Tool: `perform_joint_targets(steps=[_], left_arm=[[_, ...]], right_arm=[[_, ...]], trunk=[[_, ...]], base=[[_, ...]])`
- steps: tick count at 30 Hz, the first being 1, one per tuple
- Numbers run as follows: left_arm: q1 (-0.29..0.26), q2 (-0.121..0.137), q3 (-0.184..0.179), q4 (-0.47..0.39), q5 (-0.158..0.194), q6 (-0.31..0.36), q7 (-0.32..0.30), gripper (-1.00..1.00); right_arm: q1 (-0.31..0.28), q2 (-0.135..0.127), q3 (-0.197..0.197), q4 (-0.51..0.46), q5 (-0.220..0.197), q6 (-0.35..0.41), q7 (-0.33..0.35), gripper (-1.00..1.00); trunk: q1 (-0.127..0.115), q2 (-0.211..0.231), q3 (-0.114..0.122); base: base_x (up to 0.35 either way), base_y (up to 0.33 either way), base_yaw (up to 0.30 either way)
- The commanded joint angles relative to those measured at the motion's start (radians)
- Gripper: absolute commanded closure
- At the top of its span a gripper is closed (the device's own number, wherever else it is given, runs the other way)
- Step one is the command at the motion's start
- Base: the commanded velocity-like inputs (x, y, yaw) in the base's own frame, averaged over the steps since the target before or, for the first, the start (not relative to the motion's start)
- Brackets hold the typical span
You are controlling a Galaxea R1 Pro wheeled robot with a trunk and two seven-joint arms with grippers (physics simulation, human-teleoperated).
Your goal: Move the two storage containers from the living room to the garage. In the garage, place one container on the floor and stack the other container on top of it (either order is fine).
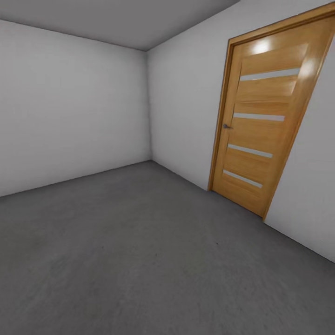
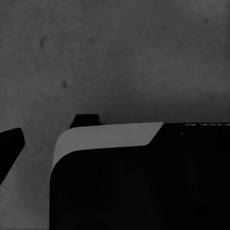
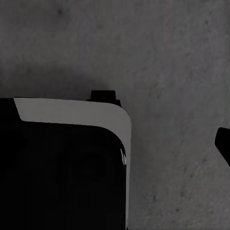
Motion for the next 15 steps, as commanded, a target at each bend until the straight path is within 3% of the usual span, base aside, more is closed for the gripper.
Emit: perform_joint_targets(steps=[1, 15], left_arm=[[0.0, 0.0, 0.001, -0.001, 0.0, -0.002, 0.0, -1.0], [0.0, 0.0, 0.001, -0.001, 0.0, -0.002, 0.0, -1.0]], right_arm=[[0.0, 0.0, 0.001, 0.0, 0.0, -0.001, 0.0, -1.0], [0.0, 0.001, 0.001, 0.0, 0.0, -0.001, 0.0, -1.0]], trunk=[[0.001, 0.0, -0.001], [0.001, 0.0, -0.001]], base=[[0.347, 0.073, -0.049], [0.347, 0.073, -0.011]])
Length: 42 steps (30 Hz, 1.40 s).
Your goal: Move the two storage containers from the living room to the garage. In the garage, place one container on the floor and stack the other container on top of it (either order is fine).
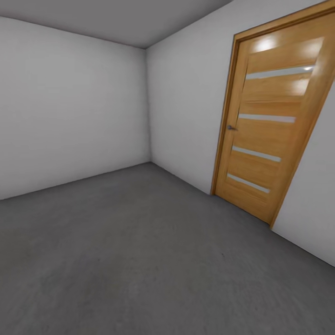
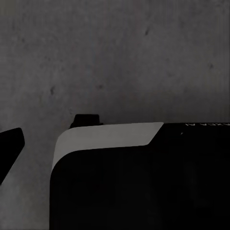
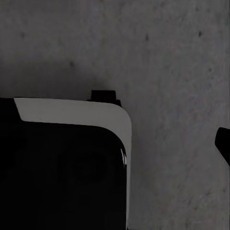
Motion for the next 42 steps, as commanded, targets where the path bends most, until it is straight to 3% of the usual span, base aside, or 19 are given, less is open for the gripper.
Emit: perform_joint_targets(steps=[1, 14, 32, 42], left_arm=[[0.0, 0.0, 0.001, -0.001, 0.0, -0.002, 0.0, -1.0], [0.0, 0.0, 0.001, 0.0, 0.0, -0.003, 0.0, -1.0], [0.0, 0.0, 0.001, -0.001, 0.0, -0.003, 0.0, -1.0], [0.0, 0.0, 0.001, -0.001, 0.0, -0.003, 0.0, -1.0]], right_arm=[[0.0, 0.0, 0.001, 0.0, 0.0, -0.001, 0.0, -1.0], [0.0, 0.002, 0.002, 0.0, 0.0, -0.001, 0.001, -1.0], [0.0, 0.001, 0.001, 0.0, 0.0, -0.001, 0.002, -1.0], [0.0, 0.001, 0.001, 0.0, 0.0, -0.002, 0.002, -1.0]], trunk=[[0.001, 0.0, -0.001], [0.001, 0.0, -0.001], [0.001, 0.0, -0.001], [0.001, 0.0, -0.001]], base=[[0.347, 0.073, -0.001], [0.347, 0.072, -0.033], [0.328, 0.043, -0.25], [0.077, 0.001, -0.264]])
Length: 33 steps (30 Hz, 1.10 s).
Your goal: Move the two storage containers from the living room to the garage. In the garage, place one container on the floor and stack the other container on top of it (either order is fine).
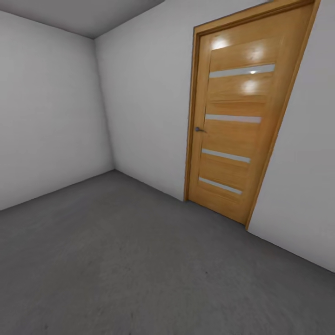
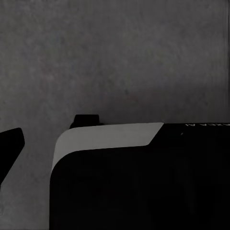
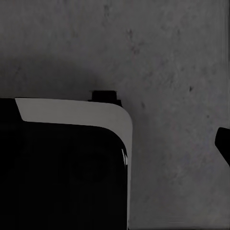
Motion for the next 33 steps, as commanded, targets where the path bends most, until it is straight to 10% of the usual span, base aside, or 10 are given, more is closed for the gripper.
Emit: perform_joint_targets(steps=[1, 33], left_arm=[[0.001, 0.0, 0.001, -0.002, 0.0, -0.001, 0.0, -1.0], [0.001, 0.0, 0.001, -0.002, 0.0, -0.001, 0.0, -1.0]], right_arm=[[-0.001, 0.0, 0.001, 0.0, 0.0, -0.001, 0.0, -1.0], [-0.001, 0.0, 0.001, 0.0, 0.0, -0.001, 0.0, -1.0]], trunk=[[0.0, 0.0, -0.001], [0.0, 0.0, -0.001]], base=[[0.01, 0.0, -0.264], [0.215, 0.0, -0.124]])
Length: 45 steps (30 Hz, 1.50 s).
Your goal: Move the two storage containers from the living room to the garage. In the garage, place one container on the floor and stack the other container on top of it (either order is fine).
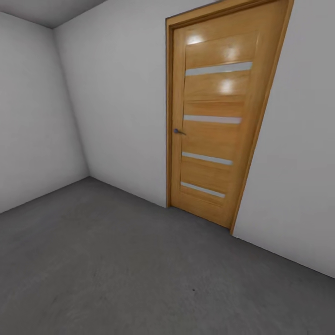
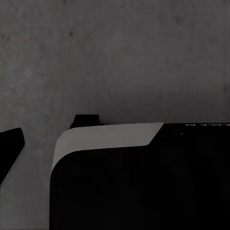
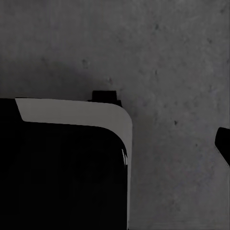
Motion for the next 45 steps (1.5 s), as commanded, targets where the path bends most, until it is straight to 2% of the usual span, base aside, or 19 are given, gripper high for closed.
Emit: perform_joint_targets(steps=[1, 9, 15, 45], left_arm=[[0.0, 0.0, 0.001, -0.001, 0.0, -0.001, 0.0, -1.0], [0.0, 0.0, 0.001, -0.001, 0.0, -0.001, 0.0, -1.0], [0.0, 0.0, 0.001, -0.001, 0.0, -0.001, 0.0, -1.0], [0.0, 0.0, 0.001, -0.001, 0.0, -0.001, 0.0, -1.0]], right_arm=[[0.0, 0.0, 0.001, 0.0, 0.0, -0.001, 0.0, -1.0], [0.0, 0.0, 0.002, 0.0, 0.0, -0.001, 0.0, -1.0], [0.0, 0.0, 0.001, 0.0, 0.0, -0.001, 0.0, -1.0], [0.0, 0.0, 0.002, 0.0, 0.0, -0.001, 0.0, -1.0]], trunk=[[0.001, 0.0, -0.001], [0.001, 0.0, -0.001], [0.001, 0.0, -0.001], [0.001, 0.0, -0.001]], base=[[0.344, 0.0, 0.0], [0.344, 0.0, -0.019], [0.241, 0.0, -0.186], [0.022, 0.005, -0.248]])
